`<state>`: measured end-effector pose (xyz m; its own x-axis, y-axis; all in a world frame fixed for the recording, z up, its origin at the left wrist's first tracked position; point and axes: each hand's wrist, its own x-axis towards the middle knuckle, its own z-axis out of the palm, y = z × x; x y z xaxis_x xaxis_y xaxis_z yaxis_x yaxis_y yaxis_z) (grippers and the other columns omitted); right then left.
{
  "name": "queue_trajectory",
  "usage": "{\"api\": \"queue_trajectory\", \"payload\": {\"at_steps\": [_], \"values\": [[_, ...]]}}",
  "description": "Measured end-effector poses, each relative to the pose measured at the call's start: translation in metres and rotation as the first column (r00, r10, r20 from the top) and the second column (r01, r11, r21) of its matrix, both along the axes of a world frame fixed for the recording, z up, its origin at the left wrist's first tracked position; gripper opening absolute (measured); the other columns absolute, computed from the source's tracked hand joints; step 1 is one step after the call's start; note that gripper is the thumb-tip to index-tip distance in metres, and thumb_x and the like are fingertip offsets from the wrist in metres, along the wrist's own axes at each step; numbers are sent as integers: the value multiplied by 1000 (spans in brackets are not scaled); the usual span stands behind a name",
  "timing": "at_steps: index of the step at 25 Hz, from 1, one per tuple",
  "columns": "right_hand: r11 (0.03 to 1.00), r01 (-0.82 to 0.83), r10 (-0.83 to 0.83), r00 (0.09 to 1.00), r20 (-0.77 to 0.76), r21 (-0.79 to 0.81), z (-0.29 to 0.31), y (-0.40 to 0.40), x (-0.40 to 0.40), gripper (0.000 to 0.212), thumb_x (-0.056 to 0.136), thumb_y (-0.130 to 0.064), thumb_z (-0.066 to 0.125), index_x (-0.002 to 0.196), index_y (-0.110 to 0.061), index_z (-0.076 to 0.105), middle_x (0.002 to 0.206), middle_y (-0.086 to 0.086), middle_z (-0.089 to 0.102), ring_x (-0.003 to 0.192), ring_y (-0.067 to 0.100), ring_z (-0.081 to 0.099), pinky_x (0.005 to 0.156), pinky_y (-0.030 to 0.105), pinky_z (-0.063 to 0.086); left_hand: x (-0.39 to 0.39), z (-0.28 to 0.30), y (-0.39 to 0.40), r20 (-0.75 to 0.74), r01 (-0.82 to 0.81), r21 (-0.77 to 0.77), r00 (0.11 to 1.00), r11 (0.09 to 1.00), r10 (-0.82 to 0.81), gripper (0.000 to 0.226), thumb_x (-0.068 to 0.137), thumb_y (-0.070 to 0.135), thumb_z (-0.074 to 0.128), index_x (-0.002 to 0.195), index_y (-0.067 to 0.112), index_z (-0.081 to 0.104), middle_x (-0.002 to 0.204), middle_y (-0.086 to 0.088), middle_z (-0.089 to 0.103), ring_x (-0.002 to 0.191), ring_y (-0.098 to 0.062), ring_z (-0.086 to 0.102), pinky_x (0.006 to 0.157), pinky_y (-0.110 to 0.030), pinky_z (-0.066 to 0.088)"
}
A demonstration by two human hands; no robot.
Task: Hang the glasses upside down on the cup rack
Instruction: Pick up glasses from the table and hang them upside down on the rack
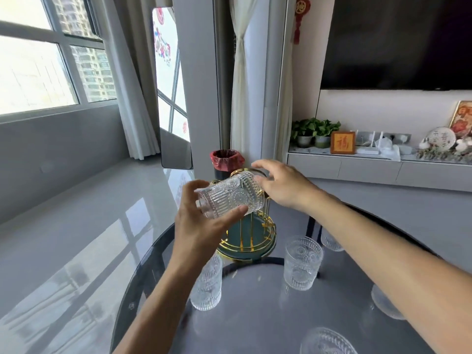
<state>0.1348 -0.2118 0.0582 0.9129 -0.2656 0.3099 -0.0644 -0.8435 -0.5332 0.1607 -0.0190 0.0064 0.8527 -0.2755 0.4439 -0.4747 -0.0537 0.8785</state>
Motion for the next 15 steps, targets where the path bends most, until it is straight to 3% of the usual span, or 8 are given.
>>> {"api": "queue_trajectory", "payload": {"at_steps": [2, 5, 7, 11, 13, 15], "values": [[999, -17, 21, 995, -98, 47, 2, -7, 28, 39, 98, -37, 42, 133, -23, 51, 141, 4, 51, 127, 22, 46, 102, 34, 35, 12, 0, -3, 52, -52, 7, 997, 999, 52, 78, 50, 50, 91, 112, 37, 46, 109, 10, 59, 91, -8, 66, 71, -37, 62], [987, -31, 58, 984, -167, 161, -4, -18, 49, 40, 98, -47, 34, 119, -26, 61, 128, 5, 60, 123, 25, 51, 101, 36, 37, 28, 0, -3, 159, -59, 19, 986, 998, 56, 75, 52, 45, 94, 112, 42, 48, 105, 26, 61, 91, 6, 61, 75, -27, 54], [994, -26, 49, 976, -214, 110, -10, -22, 55, 51, 98, -52, 31, 130, -22, 56, 138, 6, 55, 127, 24, 47, 102, 36, 34, 34, -3, -4, 207, -53, 63, 978, 997, 39, 72, 54, 42, 94, 110, 46, 49, 104, 34, 60, 95, 8, 59, 78, -24, 52], [999, -27, 34, 988, -153, 42, -5, -22, 55, 57, 94, -61, 23, 136, -28, 45, 144, 6, 48, 126, 26, 45, 95, 39, 35, 35, -13, -10, 326, -69, 241, 945, 968, -13, 83, 60, 43, 91, 134, 38, 54, 118, 15, 53, 104, 5, 52, 84, -6, 39], [995, -51, 35, 983, -178, -84, -3, -20, 53, 60, 94, -64, 18, 134, -30, 47, 145, 5, 46, 131, 28, 41, 102, 43, 33, 31, -19, -17, 367, -80, 312, 929, 947, -43, 85, 63, 41, 89, 138, 34, 52, 123, 10, 54, 106, -7, 53, 87, -17, 39], [979, -73, 30, 975, -219, -193, -6, -15, 51, 57, 94, -63, 15, 103, -28, 60, 129, 6, 53, 122, 29, 48, 96, 42, 36, 26, -23, -24, 367, -101, 338, 930, 936, -32, 81, 65, 40, 88, 136, 31, 51, 125, 9, 57, 109, -13, 54, 89, -25, 39]]}}
